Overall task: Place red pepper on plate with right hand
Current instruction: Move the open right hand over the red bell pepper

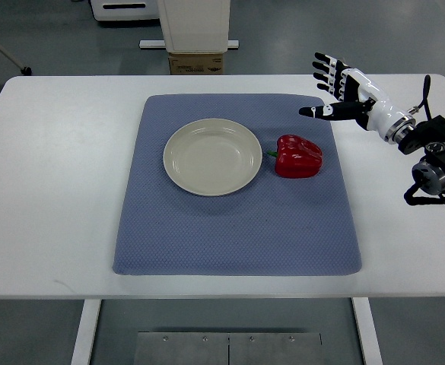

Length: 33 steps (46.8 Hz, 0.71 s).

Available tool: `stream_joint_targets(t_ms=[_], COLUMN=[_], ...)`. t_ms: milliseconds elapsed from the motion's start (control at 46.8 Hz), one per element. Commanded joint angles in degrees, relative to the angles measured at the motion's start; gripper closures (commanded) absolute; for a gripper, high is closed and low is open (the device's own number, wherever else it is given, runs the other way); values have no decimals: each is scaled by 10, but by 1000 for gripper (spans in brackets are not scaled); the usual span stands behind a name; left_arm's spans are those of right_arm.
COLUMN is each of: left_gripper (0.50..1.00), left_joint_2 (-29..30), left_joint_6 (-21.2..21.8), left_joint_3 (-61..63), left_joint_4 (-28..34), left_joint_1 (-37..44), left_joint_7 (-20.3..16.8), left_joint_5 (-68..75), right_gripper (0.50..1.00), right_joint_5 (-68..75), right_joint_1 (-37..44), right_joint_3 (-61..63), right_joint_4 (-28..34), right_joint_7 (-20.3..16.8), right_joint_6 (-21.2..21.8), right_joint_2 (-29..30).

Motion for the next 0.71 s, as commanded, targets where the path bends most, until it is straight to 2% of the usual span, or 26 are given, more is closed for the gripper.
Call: stream_joint_targets(t_ms=[0,406,684], left_gripper=[500,500,500], left_joint_2=[0,0,0], left_joint_6=[0,0,0], left_joint_3=[0,0,0], left_joint_4=[0,0,1], left_joint_1=[0,0,0], left_joint_7=[0,0,0], left_joint_5=[0,0,0], right_gripper=[502,505,505], right_joint_5=[-20,-51,-52], right_joint_1=[9,72,98], right_joint_3=[-31,-205,-313], right_joint_4=[0,-2,-3], right_joint_7=[18,78,95], right_joint_6=[-1,-11,-76], right_joint_2=[-2,-19,-17])
